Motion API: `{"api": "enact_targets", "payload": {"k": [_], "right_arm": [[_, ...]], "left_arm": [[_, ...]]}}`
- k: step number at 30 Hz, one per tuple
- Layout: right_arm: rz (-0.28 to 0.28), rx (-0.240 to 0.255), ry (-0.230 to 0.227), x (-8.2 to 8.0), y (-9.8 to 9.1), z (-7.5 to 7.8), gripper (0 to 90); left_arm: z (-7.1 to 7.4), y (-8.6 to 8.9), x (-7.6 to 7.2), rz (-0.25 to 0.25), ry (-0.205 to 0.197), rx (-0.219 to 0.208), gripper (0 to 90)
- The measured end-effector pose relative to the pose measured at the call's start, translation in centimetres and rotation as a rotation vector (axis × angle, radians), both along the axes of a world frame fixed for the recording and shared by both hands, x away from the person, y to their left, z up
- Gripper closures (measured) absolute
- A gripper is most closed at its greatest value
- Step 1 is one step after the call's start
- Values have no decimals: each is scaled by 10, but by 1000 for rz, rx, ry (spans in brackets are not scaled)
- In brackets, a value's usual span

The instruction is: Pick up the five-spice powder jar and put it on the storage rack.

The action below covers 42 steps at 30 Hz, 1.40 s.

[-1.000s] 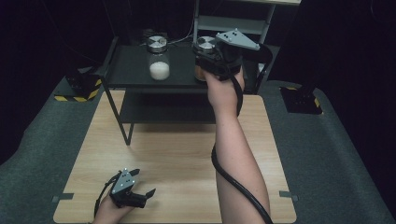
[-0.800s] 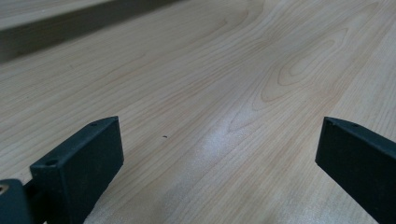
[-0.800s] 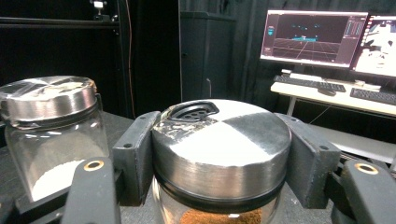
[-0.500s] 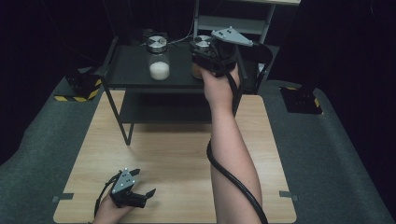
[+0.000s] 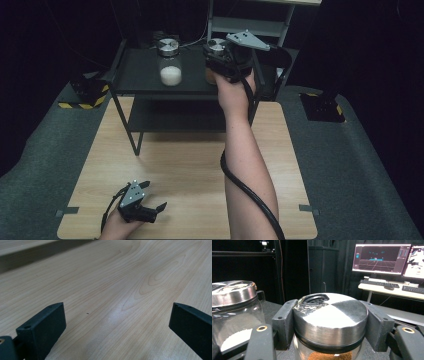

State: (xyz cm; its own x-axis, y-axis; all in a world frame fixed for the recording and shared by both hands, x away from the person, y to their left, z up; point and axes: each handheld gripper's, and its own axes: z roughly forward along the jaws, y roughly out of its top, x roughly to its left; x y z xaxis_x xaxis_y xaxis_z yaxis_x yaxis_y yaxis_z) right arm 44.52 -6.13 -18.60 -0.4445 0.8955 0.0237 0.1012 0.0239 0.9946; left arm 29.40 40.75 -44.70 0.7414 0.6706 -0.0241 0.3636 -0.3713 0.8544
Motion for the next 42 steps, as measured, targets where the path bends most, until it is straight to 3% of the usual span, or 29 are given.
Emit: {"api": "enact_targets", "payload": {"k": [22, 26, 27, 29, 33, 42], "right_arm": [[-1, -25, 16, 1, 3, 7, 315], [4, -31, 16, 0, 4, 7, 225], [5, -27, 17, 0, 4, 6, 156], [2, -20, 6, -3, 4, 4, 101], [12, -15, 10, -7, 3, 3, 23], [30, -13, 13, -19, -3, 0, 1]], "left_arm": [[0, 0, 1, -2, 2, -2, 15], [0, 1, 1, -4, 2, -3, 14], [0, 1, 1, -4, 2, -2, 14], [0, 0, 1, -4, 1, -1, 15], [0, 0, 1, -5, 1, 2, 15], [0, -1, 0, -8, 0, 5, 14]]}}
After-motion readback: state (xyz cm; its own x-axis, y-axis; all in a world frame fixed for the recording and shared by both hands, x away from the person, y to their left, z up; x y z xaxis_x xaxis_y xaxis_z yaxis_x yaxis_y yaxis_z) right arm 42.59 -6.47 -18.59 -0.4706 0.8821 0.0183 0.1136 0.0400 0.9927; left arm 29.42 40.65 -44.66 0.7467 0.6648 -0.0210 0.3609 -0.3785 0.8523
